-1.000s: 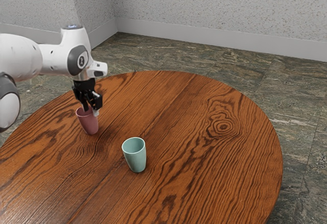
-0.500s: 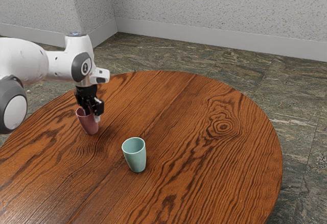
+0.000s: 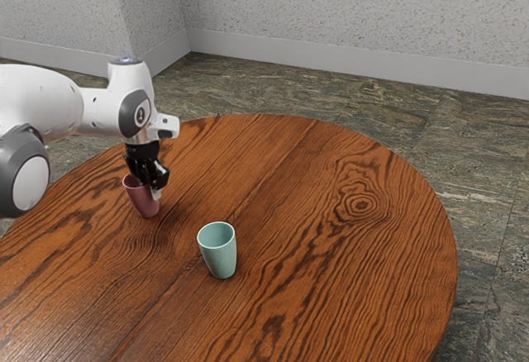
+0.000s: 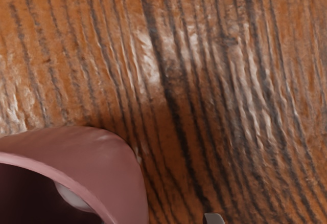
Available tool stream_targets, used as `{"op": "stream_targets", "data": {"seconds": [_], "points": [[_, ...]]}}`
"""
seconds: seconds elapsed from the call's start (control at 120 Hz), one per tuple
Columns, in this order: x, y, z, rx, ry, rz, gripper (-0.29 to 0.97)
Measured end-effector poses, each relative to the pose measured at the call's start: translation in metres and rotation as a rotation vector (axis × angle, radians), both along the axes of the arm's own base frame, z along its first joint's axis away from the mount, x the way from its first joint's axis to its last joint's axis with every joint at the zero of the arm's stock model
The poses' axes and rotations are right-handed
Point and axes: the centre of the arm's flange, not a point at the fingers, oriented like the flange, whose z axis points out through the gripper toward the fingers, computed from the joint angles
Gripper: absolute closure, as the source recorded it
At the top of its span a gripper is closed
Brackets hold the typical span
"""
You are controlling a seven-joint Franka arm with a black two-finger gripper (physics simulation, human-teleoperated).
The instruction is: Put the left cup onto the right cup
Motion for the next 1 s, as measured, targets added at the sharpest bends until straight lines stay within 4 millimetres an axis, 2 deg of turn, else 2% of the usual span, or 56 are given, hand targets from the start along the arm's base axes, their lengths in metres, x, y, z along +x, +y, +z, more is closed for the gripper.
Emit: {"op": "stream_targets", "data": {"seconds": [0.2, 0.475, 0.675, 0.775, 1.0], "points": [[0.000, 0.000, -0.001, -0.005, -0.003, 0.003, 0.74], [0.000, 0.000, 0.001, -0.002, -0.007, 0.005, 0.77], [-0.001, 0.002, 0.009, -0.003, -0.011, 0.010, 0.78], [-0.003, 0.002, 0.021, -0.010, -0.021, 0.012, 0.78], [-0.013, -0.005, 0.072, -0.048, -0.039, 0.006, 0.78]]}}
